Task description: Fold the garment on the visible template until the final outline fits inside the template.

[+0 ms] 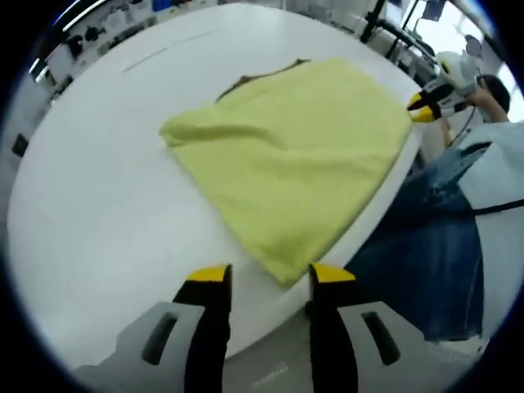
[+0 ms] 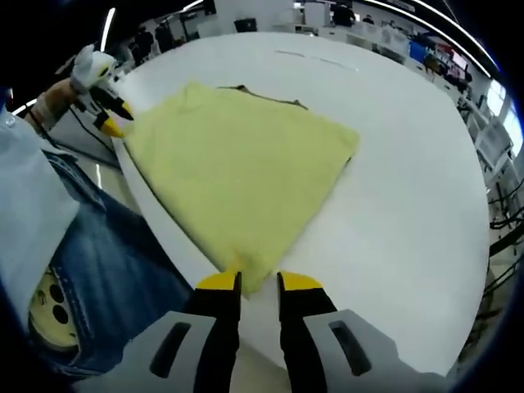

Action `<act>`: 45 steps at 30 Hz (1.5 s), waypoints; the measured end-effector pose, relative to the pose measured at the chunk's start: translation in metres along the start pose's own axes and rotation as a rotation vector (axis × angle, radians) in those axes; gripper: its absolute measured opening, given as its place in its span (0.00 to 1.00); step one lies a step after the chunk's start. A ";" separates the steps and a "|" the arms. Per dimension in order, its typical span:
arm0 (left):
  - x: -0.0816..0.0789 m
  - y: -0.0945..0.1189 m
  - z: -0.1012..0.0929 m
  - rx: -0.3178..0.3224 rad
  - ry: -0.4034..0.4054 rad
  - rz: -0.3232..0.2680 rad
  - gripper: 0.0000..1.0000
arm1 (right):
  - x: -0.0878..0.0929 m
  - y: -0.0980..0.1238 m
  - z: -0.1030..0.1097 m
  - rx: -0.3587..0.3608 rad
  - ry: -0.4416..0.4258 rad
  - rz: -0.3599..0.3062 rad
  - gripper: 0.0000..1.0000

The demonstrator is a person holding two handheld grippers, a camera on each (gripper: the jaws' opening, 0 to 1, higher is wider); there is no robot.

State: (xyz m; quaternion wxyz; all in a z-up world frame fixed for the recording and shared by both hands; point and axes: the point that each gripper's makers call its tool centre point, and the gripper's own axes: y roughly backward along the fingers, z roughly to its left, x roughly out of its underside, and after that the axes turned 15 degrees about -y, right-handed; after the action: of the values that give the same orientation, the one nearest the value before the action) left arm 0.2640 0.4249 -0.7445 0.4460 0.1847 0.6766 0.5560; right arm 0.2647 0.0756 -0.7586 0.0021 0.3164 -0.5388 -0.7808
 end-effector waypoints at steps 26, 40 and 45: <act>-0.068 0.040 0.002 -0.047 -0.007 -0.327 0.94 | -0.050 0.032 0.010 0.040 0.014 -0.198 0.88; -0.082 0.049 0.000 -0.068 -0.053 -0.380 0.99 | -0.065 0.044 0.021 0.022 0.000 -0.242 1.00; -0.087 0.052 0.001 -0.077 -0.052 -0.387 0.99 | -0.068 0.048 0.023 0.030 0.001 -0.253 1.00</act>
State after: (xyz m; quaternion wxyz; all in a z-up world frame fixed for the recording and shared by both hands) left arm 0.2987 0.3773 -0.6627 0.5687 0.0483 0.6660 0.4804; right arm 0.2915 0.0979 -0.6801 -0.1008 0.3824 -0.5063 -0.7664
